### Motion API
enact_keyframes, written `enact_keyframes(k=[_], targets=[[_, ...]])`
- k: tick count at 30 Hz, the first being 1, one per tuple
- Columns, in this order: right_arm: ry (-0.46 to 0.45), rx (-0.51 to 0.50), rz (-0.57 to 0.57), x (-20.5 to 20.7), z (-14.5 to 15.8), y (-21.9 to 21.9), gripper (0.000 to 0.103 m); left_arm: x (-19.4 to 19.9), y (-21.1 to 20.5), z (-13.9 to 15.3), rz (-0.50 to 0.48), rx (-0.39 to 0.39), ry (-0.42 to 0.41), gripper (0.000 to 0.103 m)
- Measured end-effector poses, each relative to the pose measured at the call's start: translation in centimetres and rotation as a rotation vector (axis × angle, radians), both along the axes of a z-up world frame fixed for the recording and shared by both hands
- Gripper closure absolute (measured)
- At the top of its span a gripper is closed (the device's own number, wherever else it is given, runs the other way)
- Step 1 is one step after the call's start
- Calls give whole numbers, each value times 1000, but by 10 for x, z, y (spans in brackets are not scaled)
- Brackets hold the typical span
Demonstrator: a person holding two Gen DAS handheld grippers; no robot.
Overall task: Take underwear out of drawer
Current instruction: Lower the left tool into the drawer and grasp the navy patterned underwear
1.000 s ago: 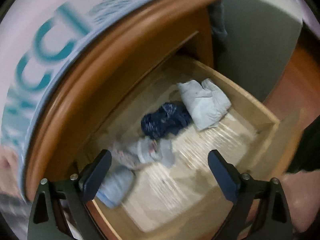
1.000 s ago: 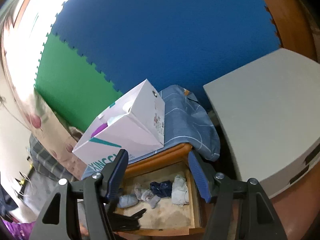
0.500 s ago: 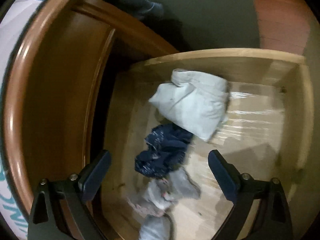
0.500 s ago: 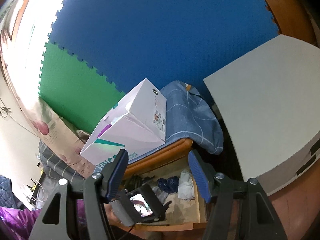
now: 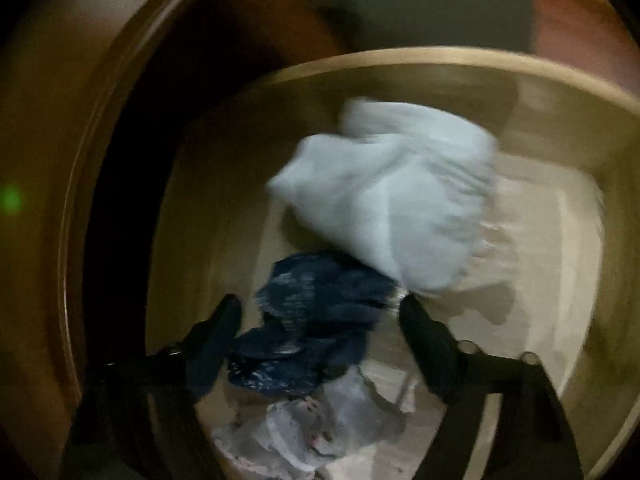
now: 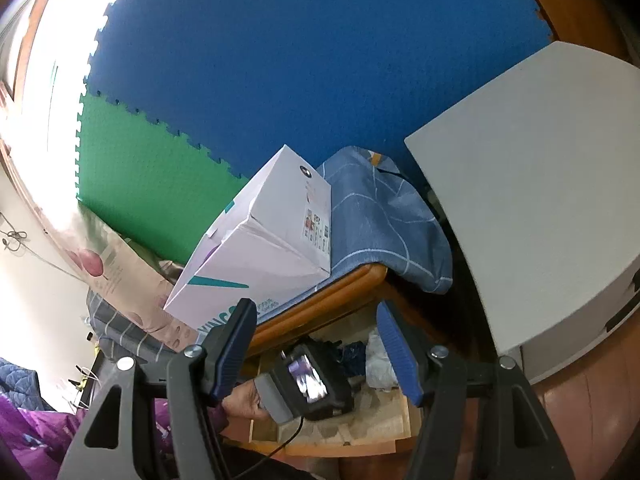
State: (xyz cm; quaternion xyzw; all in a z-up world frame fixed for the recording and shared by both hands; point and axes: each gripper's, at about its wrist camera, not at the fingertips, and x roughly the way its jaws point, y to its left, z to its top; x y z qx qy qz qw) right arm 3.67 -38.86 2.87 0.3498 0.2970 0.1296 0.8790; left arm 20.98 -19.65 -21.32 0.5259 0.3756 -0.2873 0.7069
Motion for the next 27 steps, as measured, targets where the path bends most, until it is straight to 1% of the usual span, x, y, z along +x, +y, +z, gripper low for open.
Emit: enact_keyframes(k=[2, 3, 5, 6, 7, 8, 9, 10, 11, 12, 13, 15, 19, 23, 25, 27], targets=[[14, 21, 11, 3, -4, 0, 39, 8, 1, -5, 12, 12, 10, 29], [20, 28, 14, 5, -5, 0, 39, 8, 0, -3, -3, -5, 19, 30], [34, 40, 18, 8, -8, 0, 39, 10, -1, -2, -24, -12, 38, 33], [39, 48, 19, 9, -9, 0, 39, 12, 5, 0, -32, -27, 59, 35], [41, 55, 19, 10, -9, -1, 39, 18, 6, 2, -26, -40, 91, 40], [44, 65, 20, 11, -10, -1, 39, 25, 8, 4, -11, -66, 143, 60], [47, 72, 20, 12, -11, -1, 39, 29, 12, 5, 20, -90, 184, 76], [48, 76, 18, 13, -12, -1, 39, 30, 20, 5, 33, -88, 174, 78], [50, 78, 15, 13, -12, -2, 39, 27, 20, 5, 28, -85, 165, 81], [51, 80, 10, 14, -12, -2, 39, 25, 19, 5, 31, -81, 168, 81], [51, 81, 7, 13, -13, -3, 39, 24, 17, 8, 47, -90, 196, 82], [54, 84, 1, 12, -14, -4, 39, 18, 14, 22, 75, -127, 234, 84], [59, 89, -12, 10, -15, -6, 39, 2, 19, 49, 101, -187, 266, 84], [90, 86, 5, 13, -19, -3, 39, -11, 25, 86, 95, -255, 226, 84], [100, 61, 14, 14, -19, 1, 39, -19, 30, 106, 89, -317, 212, 84], [108, 33, 19, 15, -19, 4, 39, -27, 32, 123, 86, -349, 182, 84]])
